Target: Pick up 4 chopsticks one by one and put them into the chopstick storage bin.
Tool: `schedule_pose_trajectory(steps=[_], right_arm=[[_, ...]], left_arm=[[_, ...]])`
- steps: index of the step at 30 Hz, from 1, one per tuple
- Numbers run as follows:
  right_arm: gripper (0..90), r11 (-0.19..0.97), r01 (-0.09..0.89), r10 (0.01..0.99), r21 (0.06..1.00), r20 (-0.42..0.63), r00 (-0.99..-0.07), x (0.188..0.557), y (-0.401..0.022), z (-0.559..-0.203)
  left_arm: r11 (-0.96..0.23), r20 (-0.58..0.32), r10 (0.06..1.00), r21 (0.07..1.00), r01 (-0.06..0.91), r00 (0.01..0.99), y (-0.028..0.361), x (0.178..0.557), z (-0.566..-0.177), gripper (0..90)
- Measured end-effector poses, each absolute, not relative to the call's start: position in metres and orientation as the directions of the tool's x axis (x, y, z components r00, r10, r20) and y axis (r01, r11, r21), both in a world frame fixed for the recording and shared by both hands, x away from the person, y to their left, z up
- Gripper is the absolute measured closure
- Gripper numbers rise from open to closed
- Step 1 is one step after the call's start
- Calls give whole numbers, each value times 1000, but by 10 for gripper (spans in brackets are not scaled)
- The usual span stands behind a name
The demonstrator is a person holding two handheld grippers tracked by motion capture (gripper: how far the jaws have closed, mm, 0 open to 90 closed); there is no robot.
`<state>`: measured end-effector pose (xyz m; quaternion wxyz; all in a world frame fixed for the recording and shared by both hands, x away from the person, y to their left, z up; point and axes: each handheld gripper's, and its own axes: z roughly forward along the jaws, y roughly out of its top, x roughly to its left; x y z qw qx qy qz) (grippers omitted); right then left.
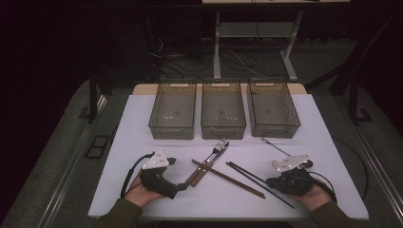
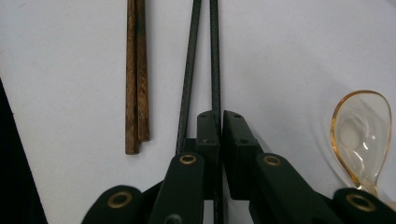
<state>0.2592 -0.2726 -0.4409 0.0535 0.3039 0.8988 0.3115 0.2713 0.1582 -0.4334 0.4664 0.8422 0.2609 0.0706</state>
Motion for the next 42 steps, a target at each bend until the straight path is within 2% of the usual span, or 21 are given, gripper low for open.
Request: schedule_pose_trajectory(steps=[12, 42], right_arm=[[859, 603, 534, 581, 592, 132, -803, 262, -276, -441], [860, 493, 507, 560, 707, 188, -807, 263, -290, -415]], left_arm=[[-429, -123, 506, 823, 373, 854, 158, 271, -433, 0], [-428, -127, 499, 824, 372, 857, 157, 271, -434, 0]])
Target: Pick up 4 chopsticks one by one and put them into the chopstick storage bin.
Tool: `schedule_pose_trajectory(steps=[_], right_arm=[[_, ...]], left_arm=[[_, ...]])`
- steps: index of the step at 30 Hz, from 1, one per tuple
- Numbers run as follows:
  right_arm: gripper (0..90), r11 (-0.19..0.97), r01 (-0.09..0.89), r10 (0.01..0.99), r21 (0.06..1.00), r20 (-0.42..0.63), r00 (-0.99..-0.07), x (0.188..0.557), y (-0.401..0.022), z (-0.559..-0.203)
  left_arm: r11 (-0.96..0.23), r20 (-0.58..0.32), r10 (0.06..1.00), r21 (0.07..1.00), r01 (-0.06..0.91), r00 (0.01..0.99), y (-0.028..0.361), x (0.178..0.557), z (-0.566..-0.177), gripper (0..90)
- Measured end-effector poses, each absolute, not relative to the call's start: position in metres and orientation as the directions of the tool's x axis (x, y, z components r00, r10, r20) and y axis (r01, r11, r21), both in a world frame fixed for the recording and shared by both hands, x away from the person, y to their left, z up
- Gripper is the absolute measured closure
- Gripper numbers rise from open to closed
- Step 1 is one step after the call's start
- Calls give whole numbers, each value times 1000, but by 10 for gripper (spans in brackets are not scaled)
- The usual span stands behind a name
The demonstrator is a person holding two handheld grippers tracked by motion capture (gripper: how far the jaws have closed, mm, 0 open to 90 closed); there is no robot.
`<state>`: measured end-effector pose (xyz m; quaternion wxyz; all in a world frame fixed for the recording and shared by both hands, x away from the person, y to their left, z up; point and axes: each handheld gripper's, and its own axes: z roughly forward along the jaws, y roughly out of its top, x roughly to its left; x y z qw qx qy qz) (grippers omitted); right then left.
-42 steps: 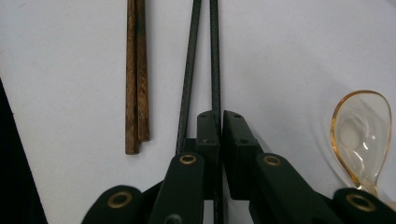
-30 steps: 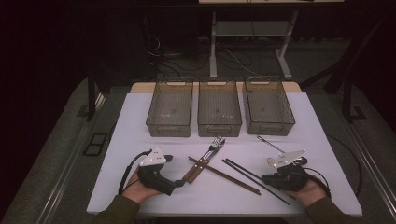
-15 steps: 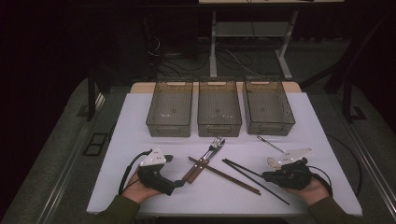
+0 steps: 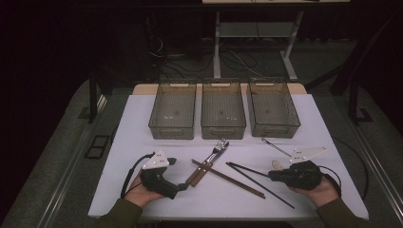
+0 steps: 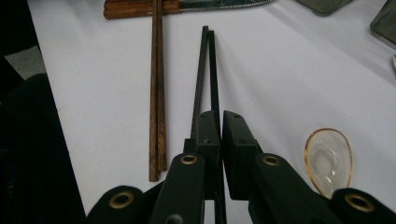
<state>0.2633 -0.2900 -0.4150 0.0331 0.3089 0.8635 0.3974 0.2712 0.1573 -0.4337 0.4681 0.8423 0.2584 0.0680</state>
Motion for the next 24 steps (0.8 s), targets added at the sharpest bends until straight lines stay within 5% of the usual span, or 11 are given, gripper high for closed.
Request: schedule_pose_trajectory(steps=[24], right_arm=[[860, 424, 464, 543, 778, 191, -817, 274, -289, -393]], left_arm=[[-423, -133, 486, 829, 365, 864, 156, 271, -435, 0]])
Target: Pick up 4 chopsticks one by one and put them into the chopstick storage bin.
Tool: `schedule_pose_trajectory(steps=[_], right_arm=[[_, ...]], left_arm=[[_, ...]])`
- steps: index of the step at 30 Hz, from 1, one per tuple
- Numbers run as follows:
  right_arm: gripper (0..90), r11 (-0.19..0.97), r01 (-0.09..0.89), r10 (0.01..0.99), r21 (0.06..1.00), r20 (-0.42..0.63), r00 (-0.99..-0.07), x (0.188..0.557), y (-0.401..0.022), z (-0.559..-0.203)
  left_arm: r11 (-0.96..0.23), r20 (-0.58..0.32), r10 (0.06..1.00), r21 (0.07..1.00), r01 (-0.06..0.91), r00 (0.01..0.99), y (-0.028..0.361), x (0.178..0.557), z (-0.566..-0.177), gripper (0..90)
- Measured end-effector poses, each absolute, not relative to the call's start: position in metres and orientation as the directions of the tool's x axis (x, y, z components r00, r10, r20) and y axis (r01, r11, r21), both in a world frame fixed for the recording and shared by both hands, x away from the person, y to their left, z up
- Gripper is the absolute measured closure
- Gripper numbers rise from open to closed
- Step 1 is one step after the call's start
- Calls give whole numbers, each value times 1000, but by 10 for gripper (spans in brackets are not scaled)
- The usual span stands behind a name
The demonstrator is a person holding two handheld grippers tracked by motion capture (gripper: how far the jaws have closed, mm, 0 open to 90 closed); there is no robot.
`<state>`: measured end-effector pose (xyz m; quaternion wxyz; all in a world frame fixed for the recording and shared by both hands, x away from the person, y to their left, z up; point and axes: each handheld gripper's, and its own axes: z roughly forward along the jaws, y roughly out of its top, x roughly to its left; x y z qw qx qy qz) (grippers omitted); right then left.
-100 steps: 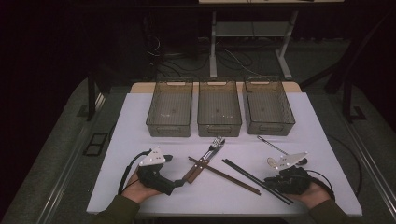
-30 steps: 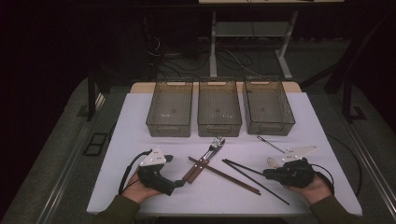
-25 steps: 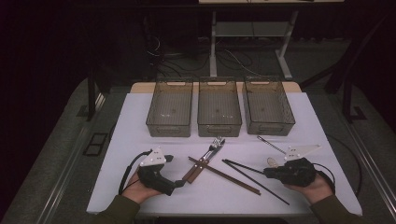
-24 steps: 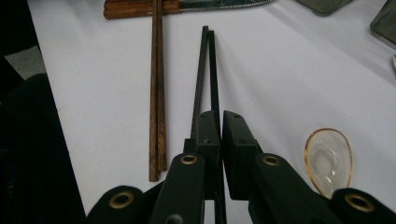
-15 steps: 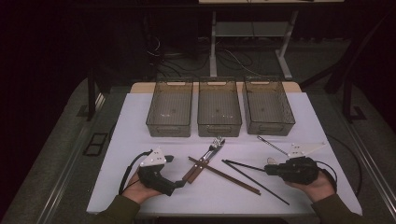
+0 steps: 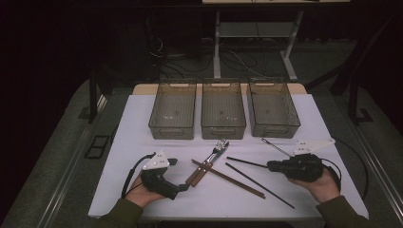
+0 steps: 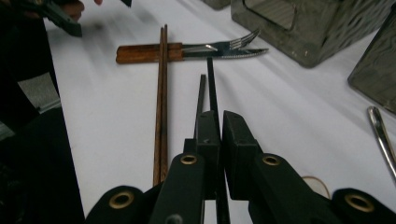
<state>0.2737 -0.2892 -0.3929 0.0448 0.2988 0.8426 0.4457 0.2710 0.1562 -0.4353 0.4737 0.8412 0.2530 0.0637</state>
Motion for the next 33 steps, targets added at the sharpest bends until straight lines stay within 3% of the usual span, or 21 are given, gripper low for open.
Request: schedule_pose_trajectory(steps=[33], right_arm=[[860, 335, 432, 554, 837, 196, -809, 306, -259, -370]], left_arm=[[-416, -135, 483, 834, 362, 865, 154, 274, -440, 0]])
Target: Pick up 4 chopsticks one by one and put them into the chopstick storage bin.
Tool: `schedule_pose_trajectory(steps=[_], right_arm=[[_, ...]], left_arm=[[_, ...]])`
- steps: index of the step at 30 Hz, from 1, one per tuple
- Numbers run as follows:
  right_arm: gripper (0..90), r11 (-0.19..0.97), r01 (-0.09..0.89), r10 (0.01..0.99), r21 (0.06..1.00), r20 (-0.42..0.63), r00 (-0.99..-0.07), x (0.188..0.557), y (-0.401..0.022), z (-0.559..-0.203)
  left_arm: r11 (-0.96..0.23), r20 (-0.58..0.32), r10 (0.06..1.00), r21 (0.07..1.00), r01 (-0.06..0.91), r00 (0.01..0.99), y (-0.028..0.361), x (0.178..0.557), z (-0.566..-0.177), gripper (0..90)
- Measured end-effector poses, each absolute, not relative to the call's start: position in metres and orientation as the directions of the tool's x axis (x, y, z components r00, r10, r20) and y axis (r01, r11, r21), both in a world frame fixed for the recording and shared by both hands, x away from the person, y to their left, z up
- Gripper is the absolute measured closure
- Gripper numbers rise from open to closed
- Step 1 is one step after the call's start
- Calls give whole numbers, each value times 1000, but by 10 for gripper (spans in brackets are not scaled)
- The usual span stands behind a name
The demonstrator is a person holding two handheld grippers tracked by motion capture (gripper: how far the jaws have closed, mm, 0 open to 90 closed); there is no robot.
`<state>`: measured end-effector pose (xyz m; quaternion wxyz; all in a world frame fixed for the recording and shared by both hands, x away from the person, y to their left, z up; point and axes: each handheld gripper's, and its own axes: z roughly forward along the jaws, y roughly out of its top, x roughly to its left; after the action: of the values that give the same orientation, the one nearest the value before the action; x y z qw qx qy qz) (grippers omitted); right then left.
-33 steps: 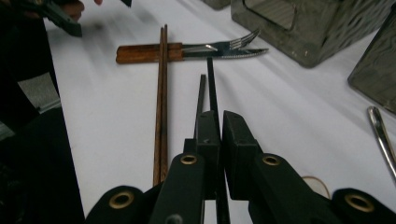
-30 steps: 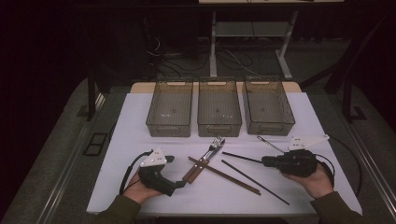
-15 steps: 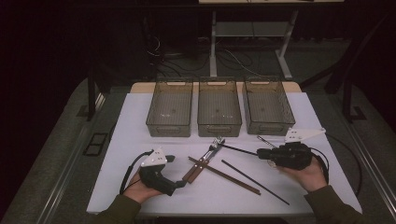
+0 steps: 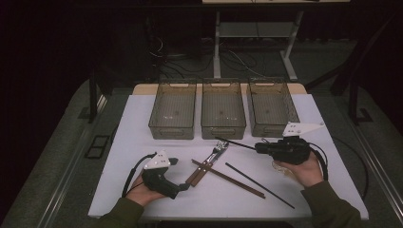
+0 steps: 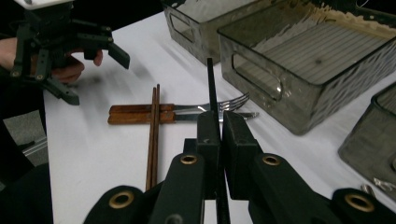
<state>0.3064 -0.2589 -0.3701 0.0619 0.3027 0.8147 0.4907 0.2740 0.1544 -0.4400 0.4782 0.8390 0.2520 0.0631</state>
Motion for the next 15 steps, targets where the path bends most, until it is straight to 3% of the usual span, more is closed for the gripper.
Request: schedule_pose_trajectory(steps=[15], right_arm=[[859, 321, 400, 555, 858, 172, -814, 323, -235, -356]], left_arm=[[-420, -131, 481, 834, 359, 867, 154, 274, -440, 0]])
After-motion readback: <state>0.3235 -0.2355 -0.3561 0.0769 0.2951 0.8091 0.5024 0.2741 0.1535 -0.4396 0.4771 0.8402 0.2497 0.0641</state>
